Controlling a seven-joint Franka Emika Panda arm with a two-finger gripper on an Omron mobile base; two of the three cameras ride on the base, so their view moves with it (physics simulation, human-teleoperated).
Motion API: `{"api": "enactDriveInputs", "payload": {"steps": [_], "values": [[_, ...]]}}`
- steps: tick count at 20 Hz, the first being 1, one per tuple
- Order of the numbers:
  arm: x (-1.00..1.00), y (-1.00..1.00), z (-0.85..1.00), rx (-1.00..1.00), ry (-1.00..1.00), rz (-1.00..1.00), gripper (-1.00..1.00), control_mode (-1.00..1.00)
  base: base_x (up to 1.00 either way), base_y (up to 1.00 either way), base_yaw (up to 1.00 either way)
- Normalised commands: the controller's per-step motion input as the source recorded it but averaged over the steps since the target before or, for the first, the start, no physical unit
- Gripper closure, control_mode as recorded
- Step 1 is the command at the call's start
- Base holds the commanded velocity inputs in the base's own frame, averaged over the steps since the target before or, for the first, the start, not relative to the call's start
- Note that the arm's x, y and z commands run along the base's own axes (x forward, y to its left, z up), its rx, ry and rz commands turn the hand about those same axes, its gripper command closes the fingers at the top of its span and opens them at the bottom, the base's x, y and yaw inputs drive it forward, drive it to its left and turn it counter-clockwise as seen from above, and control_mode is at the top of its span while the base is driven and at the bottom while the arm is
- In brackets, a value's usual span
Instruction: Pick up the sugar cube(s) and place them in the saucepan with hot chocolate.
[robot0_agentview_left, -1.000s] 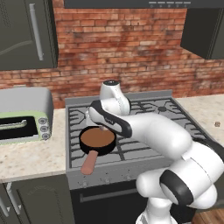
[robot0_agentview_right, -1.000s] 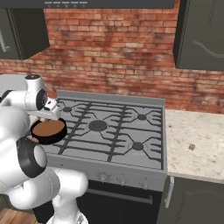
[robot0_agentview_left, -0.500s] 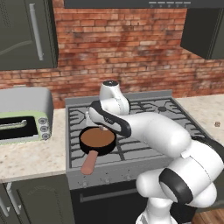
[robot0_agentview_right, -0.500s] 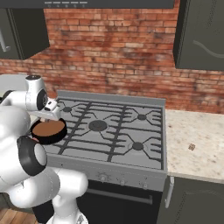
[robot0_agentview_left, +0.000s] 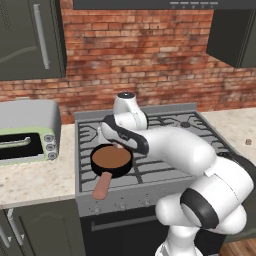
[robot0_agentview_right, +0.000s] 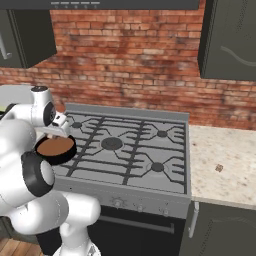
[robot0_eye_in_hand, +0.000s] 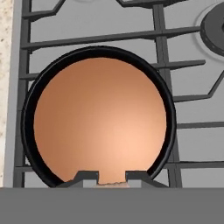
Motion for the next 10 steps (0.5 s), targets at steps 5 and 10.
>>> {"api": "enactDriveInputs", "payload": {"steps": [5, 10], "values": [[0.23, 0.28, 0.00, -0.06, 0.00, 0.00, 1.00, -1.00, 0.00, 0.00, 0.00], [0.00, 0.17, 0.00, -0.20, 0.03, -0.04, 1.00, -1.00, 0.00, 0.00, 0.00]]}}
